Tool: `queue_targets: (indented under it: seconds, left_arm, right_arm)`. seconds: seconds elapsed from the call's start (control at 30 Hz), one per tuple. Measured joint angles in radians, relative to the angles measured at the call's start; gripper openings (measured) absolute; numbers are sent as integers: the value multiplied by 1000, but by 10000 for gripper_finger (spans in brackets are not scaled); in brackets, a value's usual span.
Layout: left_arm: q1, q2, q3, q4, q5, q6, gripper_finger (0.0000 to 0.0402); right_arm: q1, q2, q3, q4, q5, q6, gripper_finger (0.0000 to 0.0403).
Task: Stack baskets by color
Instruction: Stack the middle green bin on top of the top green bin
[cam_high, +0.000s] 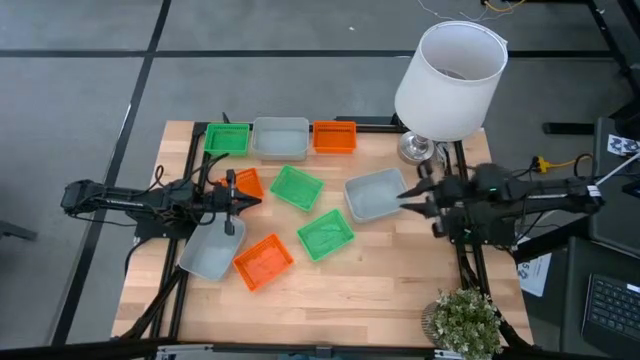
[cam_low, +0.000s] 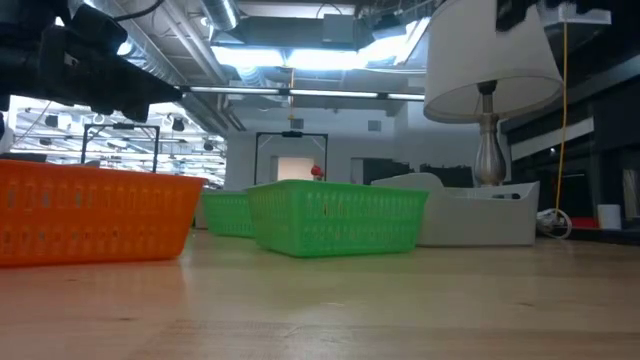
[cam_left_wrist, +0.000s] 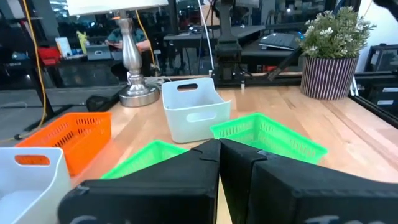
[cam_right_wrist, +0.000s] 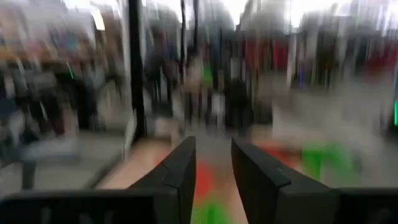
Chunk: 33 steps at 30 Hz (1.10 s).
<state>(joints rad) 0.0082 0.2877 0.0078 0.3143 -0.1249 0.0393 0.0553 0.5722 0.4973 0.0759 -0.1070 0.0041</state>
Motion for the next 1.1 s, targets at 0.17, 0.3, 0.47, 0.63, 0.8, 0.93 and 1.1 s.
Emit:
queue_targets:
  seconds: [0.17,0.3,0.47,0.63,0.8,0.93,1.1]
  left_arm:
    - [0,0,0,0,0,-12,0]
    - [0,0,0,5,0,-12,0]
    - [0,16,44,94,100,-65,0]
    - [-1,121,184,-48,109,-66,0]
    - [-2,343,360,-302,45,-194,0]
    - [-2,563,472,-320,0,-94,0]
    - [-2,815,617,-325,13,141,0]
  right_arm:
    - [0,137,91,-364,189,171,106]
    - [0,240,126,-456,227,202,106]
    - [0,328,179,-440,177,138,106]
    - [-1,381,238,-431,177,97,106]
    - [-1,405,262,-431,176,92,106]
    - [-1,404,262,-434,176,92,106]
    - [-1,404,262,-444,176,91,106]
